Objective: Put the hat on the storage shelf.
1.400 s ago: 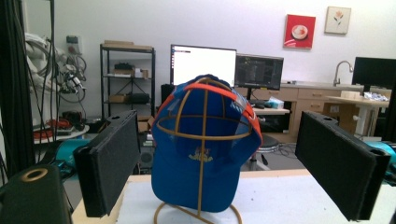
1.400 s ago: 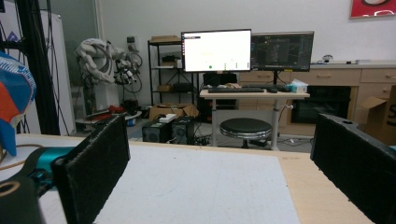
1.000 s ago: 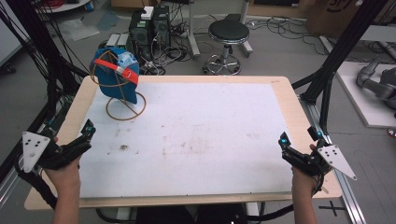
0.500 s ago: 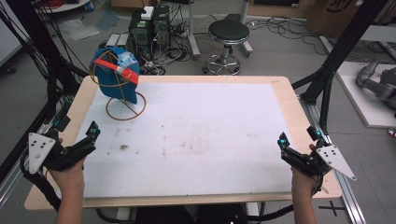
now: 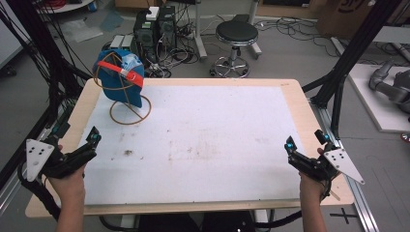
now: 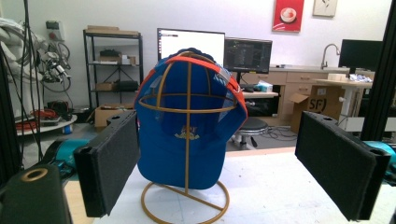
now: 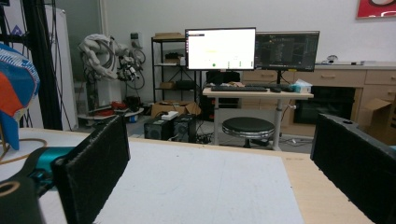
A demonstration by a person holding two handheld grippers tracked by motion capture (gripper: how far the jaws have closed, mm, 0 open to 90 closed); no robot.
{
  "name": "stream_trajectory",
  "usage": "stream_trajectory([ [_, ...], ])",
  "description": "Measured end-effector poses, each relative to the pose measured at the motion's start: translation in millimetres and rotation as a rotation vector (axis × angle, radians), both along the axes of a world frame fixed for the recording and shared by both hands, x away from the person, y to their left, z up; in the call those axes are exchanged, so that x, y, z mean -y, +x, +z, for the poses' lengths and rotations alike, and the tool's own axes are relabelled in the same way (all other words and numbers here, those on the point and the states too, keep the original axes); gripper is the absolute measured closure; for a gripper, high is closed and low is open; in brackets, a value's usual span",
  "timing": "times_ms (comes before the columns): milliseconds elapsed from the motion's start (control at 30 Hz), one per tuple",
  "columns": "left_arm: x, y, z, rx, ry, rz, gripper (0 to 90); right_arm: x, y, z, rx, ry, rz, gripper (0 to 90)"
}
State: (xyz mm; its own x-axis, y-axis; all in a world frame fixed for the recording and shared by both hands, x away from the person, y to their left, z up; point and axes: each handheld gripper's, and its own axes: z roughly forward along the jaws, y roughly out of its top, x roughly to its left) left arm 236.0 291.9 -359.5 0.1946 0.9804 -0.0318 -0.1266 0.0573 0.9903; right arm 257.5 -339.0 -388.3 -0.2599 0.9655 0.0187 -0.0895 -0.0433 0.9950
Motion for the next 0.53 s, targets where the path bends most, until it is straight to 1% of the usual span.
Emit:
stream_trajectory([
  [533, -0.1, 0.6, -0.1, -0.002, 0.003, -0.004, 14.4, 0.2, 0.4, 1.0, 0.009, -0.007, -0.002, 4.3],
])
